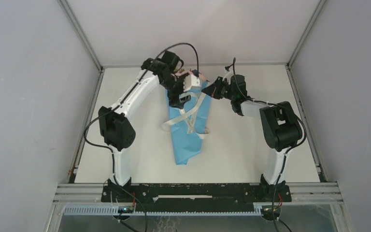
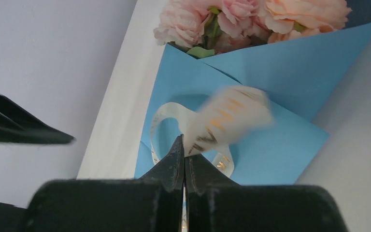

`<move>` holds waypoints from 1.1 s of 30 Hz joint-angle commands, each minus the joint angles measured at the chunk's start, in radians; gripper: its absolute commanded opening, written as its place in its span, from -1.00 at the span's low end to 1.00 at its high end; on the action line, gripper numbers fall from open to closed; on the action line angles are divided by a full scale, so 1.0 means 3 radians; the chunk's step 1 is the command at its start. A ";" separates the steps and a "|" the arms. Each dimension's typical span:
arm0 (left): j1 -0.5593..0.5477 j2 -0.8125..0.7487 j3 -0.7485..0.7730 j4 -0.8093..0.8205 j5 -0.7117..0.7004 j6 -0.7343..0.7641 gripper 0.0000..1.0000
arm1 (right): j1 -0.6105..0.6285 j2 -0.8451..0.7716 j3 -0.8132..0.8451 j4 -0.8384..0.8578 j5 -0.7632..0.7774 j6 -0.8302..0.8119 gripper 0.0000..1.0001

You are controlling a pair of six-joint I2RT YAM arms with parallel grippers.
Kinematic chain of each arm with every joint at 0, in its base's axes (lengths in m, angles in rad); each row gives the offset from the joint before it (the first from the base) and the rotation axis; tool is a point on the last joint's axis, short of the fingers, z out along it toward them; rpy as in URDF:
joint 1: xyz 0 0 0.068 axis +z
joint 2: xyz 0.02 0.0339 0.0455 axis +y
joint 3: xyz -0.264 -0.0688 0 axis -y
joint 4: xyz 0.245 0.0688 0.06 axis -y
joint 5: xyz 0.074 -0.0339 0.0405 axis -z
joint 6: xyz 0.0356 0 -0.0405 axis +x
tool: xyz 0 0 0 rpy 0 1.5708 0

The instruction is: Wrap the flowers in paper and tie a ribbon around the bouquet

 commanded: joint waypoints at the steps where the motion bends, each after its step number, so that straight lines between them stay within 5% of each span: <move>1: -0.0225 0.0018 -0.0259 -0.0262 -0.0279 0.1168 0.77 | -0.0002 0.0049 0.0139 -0.0020 -0.0123 0.0185 -1.00; 3: -0.0235 0.0146 -0.0265 -0.0219 -0.0357 0.1247 0.99 | -0.0007 0.0061 0.0142 -0.0068 -0.0122 0.0228 -1.00; 11: -0.0224 0.0163 -0.0938 0.0430 -0.0678 0.1423 0.99 | 0.0020 0.0055 0.0168 -0.0149 -0.0151 0.0190 -1.00; 22: -0.0227 0.0241 -0.1216 0.1030 -0.0980 0.1450 0.93 | 0.0047 0.0016 0.0168 -0.0248 -0.0194 0.0128 -1.00; 26: -0.0229 0.0283 -0.1223 0.0978 -0.1080 0.1489 0.54 | 0.0068 0.0000 0.0168 -0.0252 -0.0211 0.0119 -1.00; 33: -0.0229 0.0211 -0.1336 0.0887 -0.1113 0.1580 -0.95 | 0.0070 -0.0026 0.0172 -0.0214 -0.0247 0.0155 -1.00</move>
